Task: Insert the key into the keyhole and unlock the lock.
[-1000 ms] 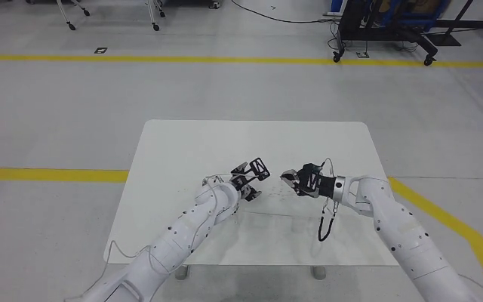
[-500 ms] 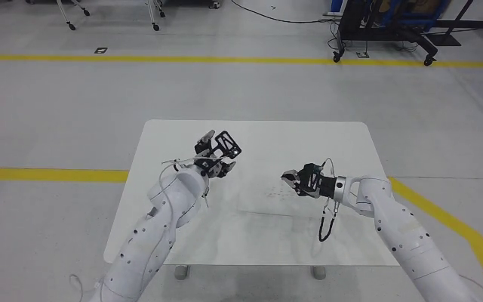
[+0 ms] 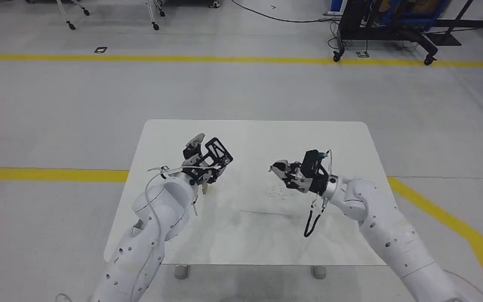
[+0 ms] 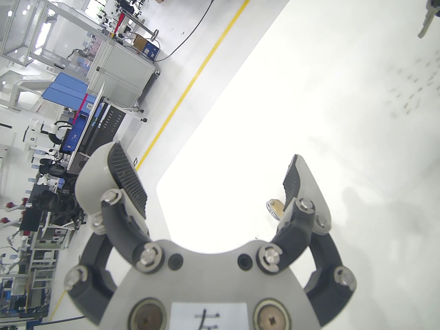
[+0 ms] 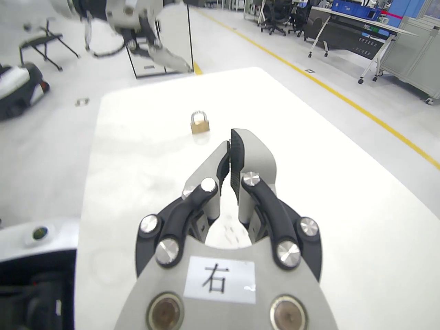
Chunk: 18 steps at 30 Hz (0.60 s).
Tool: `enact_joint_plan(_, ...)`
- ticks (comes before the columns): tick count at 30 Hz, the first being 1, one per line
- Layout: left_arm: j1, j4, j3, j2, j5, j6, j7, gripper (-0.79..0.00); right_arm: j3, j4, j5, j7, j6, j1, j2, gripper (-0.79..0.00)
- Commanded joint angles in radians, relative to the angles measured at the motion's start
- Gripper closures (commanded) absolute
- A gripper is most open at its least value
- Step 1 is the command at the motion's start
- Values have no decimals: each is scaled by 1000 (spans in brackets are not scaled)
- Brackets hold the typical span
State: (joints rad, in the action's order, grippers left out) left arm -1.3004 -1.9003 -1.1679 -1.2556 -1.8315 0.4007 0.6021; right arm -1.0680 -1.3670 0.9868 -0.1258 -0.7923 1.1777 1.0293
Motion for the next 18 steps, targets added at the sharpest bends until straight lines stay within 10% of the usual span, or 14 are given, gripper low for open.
enact_joint_plan(1, 0, 0, 0, 0, 0, 0, 0, -785, 8, 6, -91, 14, 13, -6, 7, 0)
enact_joint_plan(12, 1, -12, 18, 9, -152, 22, -58, -785, 9, 22, -326, 85, 59, -5, 20, 0)
enact_joint_plan(18, -46, -16, -60, 2, 145, -54, -155, -785, 9, 22, -326, 85, 59, -5, 20, 0)
